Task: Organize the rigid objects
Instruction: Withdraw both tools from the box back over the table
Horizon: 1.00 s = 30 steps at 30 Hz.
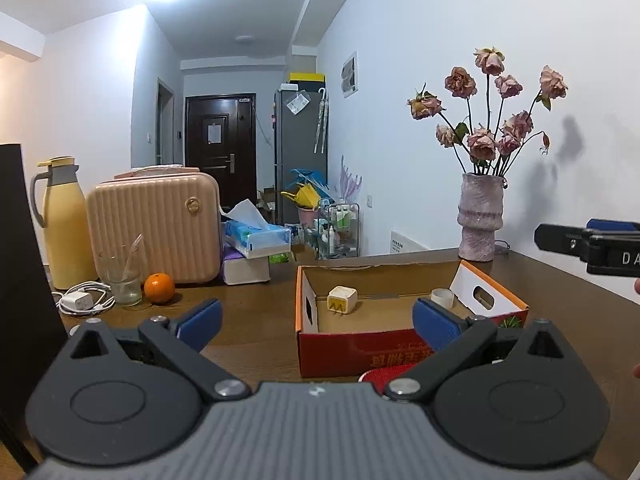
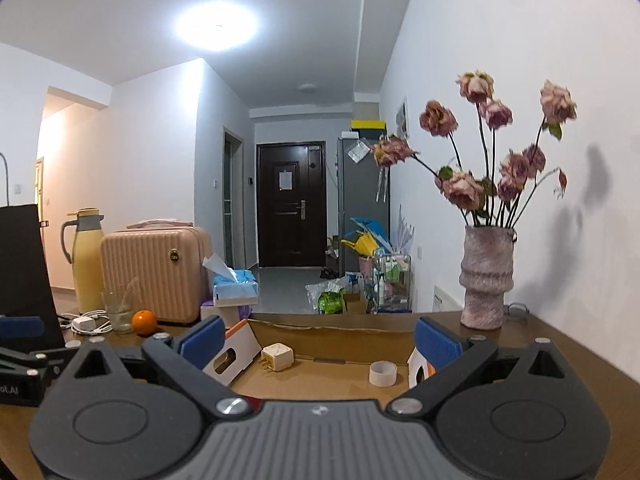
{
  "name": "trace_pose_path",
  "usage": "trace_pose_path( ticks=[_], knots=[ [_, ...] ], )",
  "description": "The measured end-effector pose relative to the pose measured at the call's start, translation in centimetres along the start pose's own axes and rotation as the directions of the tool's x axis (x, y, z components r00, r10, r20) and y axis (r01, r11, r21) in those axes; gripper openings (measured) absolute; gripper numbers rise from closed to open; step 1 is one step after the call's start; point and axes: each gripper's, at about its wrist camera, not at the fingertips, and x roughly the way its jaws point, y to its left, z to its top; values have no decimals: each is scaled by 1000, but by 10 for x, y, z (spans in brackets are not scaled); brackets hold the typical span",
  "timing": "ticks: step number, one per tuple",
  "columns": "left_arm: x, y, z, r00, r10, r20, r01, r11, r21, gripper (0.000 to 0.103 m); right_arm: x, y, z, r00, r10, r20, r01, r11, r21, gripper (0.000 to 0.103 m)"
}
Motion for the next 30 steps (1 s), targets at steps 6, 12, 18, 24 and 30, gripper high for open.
trace_pose_path(
  ticks=[6,12,18,24,30],
  knots=[
    [-35,-3,-43,999,-18,-34,16,998,-64,103,-45,11,-22,1000,3,21,-3,1000,-14,103],
    [-76,-9,-94,995,-32,-92,21,993,-117,103,-88,22,-72,1000,2,-4,-2,1000,-19,103],
    [-104,-16,-122,991,-4,-131,-6,997,-77,103,-127,28,-113,997,-36,-66,33,999,-40,103],
    [-96,-36,-121,993,-23,-114,23,1000,-1,103,-141,24,-132,988,-46,-145,34,996,-84,103],
    [-74,-54,-116,984,-71,-165,76,997,30,103,-119,3,-142,974,-68,-217,66,998,-14,85]
  ],
)
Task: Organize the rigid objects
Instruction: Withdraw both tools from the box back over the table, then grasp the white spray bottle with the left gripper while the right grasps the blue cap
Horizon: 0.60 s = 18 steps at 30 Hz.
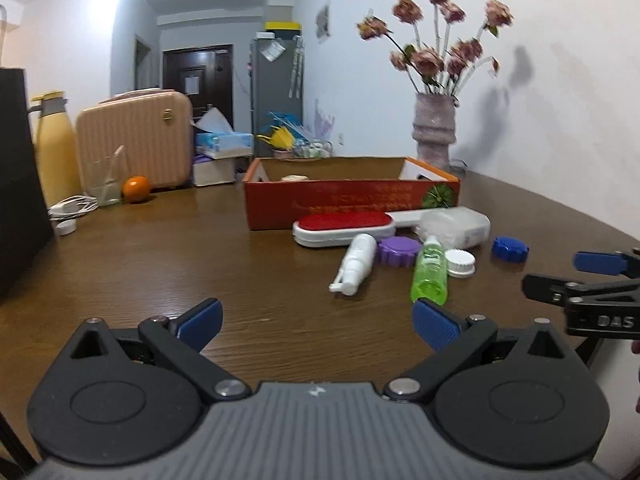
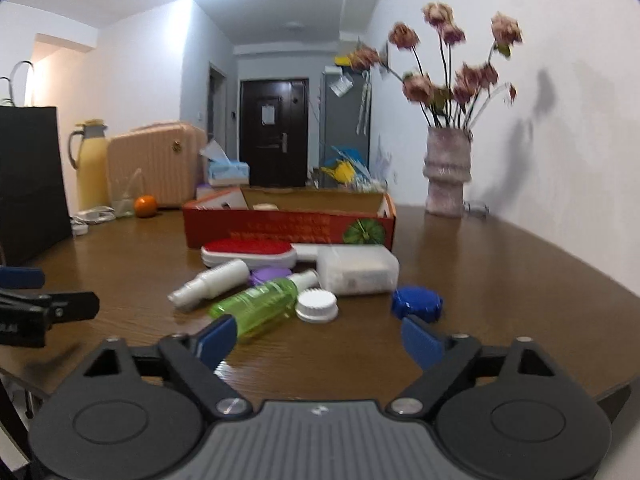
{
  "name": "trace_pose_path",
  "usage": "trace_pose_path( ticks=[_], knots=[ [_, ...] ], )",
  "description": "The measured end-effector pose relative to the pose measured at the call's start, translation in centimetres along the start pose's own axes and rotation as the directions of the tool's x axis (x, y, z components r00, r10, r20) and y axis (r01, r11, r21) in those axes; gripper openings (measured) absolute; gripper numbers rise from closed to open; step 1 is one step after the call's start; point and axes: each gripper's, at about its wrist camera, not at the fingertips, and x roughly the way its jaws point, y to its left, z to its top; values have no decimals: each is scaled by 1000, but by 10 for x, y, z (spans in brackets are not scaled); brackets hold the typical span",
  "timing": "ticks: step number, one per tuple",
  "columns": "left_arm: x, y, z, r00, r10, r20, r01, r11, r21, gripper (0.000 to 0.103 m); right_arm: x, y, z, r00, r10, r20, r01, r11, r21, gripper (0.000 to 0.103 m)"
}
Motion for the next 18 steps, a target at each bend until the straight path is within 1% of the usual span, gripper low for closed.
trace_pose_path(
  ticks=[2,6,7,9,12,14,16,18],
  knots=[
    [7,-8,2,1000,-10,-12,10,1000,27,103,9,-3,-2,1000,-11,-17,11,1000,-9,85],
    [25,-26,9,999,-25,-34,28,997,76,92,26,-16,-3,999,-33,-37,33,999,12,85],
    [33,-30,12,999,-25,-40,28,996,80,91,31,-22,-2,999,-34,-39,35,999,23,85],
    [47,-34,19,998,-16,-55,21,997,79,84,41,-32,0,999,-35,-42,37,999,37,85],
    [68,-37,30,996,-7,-84,13,998,67,76,57,-49,6,998,-47,-47,49,998,47,85],
    [80,-39,38,995,-32,-97,37,998,54,75,66,-60,10,998,-50,-44,52,998,47,85],
    [93,-42,44,994,-55,-91,61,996,64,75,76,-70,14,997,-59,-50,61,997,40,85],
    [110,-41,51,996,-21,-85,27,997,68,75,88,-80,19,995,-68,-70,70,997,30,85]
  ],
)
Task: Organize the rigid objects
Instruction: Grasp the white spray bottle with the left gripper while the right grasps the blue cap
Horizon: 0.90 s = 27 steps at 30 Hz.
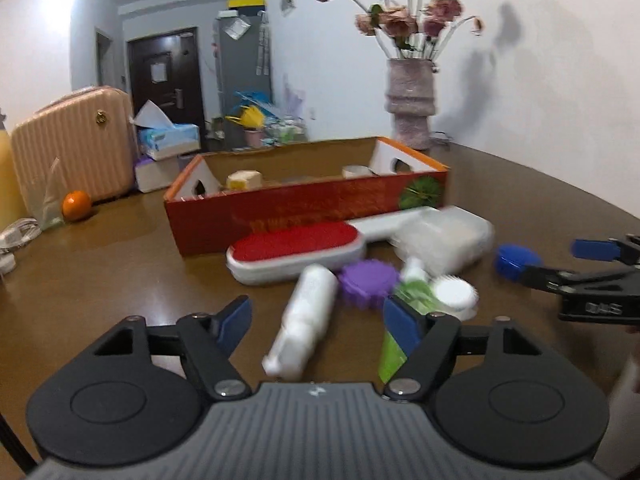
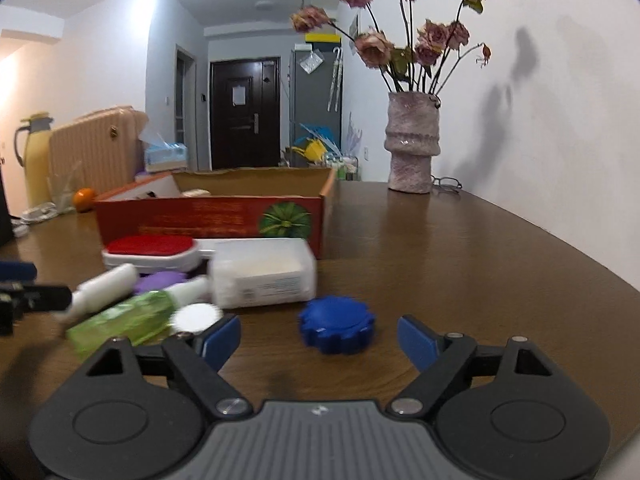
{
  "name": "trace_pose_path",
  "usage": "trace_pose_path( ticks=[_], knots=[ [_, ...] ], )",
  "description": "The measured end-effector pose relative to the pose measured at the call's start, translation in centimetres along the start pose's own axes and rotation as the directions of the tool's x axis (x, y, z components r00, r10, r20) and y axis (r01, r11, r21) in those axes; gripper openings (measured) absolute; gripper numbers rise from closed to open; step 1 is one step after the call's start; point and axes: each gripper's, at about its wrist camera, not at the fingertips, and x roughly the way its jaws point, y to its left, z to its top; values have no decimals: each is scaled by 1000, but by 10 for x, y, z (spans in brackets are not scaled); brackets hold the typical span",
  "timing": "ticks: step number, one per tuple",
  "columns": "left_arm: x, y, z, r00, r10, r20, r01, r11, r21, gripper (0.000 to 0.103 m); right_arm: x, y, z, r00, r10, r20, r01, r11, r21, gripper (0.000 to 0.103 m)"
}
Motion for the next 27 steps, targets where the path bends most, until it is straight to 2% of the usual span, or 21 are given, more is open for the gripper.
trace_pose_path(
  ticks=[2,5,7,10,11,13,15,18,20,27],
  knots=[
    [18,4,7,1000,9,-25,-9,1000,-9,74,12,-8,5,1000,-2,-19,2,1000,-7,85],
    [43,12,13,997,9,-76,-11,1000,-24,66,26,-15,10,999,10,-50,-10,1000,-14,81],
    [55,15,15,994,-14,-106,10,999,-32,63,35,-19,13,997,33,-76,-34,999,-14,72],
    [66,20,16,989,-57,-134,48,997,-66,61,48,-22,17,989,65,-133,-66,998,-7,69],
    [68,20,16,988,-64,-143,53,996,-76,55,50,-22,18,986,80,-145,-81,997,-2,67],
    [73,21,15,984,-74,-164,60,994,-90,45,52,-21,17,983,93,-159,-95,995,-5,56],
    [76,22,13,980,-79,-182,62,993,-96,35,55,-19,16,980,95,-172,-98,995,-9,53],
    [73,22,11,980,-87,-180,73,994,-84,28,54,-17,14,983,81,-166,-85,996,-17,53],
    [65,24,10,982,-87,-165,73,993,-87,28,50,-13,14,985,68,-159,-72,997,-24,53],
    [14,36,6,994,-90,-58,86,993,-77,28,15,8,21,990,96,-102,-100,994,-45,52]
  ],
)
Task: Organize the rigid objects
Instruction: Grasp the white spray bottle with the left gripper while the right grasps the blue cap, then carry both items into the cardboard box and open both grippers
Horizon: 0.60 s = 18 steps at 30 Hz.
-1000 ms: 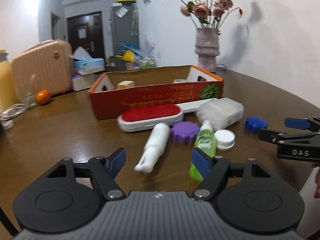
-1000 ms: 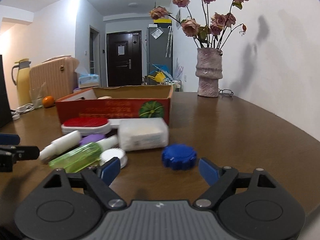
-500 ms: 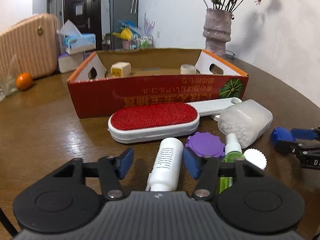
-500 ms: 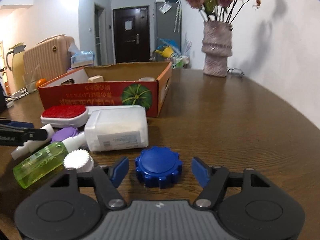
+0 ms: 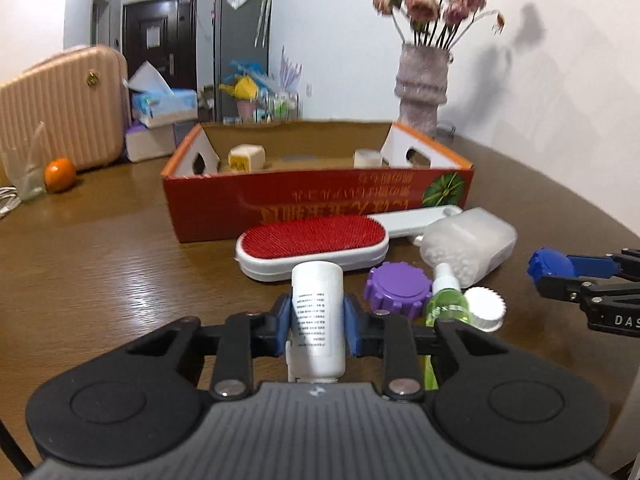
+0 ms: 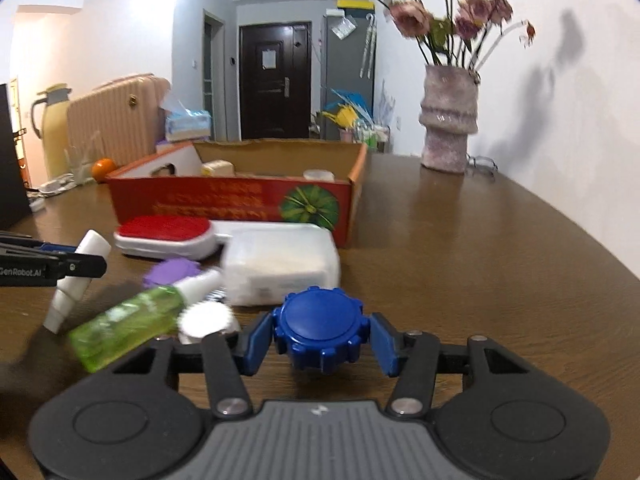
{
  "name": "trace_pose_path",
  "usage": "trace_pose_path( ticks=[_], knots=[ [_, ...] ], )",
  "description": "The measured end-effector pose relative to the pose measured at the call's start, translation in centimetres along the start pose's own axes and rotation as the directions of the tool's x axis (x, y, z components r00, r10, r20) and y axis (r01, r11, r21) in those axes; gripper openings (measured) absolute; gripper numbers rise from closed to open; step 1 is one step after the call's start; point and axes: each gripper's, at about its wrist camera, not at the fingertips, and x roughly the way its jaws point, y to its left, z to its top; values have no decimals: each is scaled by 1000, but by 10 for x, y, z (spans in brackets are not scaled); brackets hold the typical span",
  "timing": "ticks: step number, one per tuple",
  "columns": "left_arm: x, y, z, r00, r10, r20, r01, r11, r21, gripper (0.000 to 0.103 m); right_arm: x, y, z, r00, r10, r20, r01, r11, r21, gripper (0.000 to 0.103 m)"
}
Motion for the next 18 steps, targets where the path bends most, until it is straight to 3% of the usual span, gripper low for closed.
trace_pose_path(
  ticks=[9,18],
  knots=[
    [-78,21,-20,993,54,109,-49,998,-49,28,-63,51,-4,994,39,100,-34,998,-50,52],
    [-137,36,-34,977,76,200,-54,992,-111,28,-117,83,-10,984,52,171,-37,995,-94,52]
  ],
)
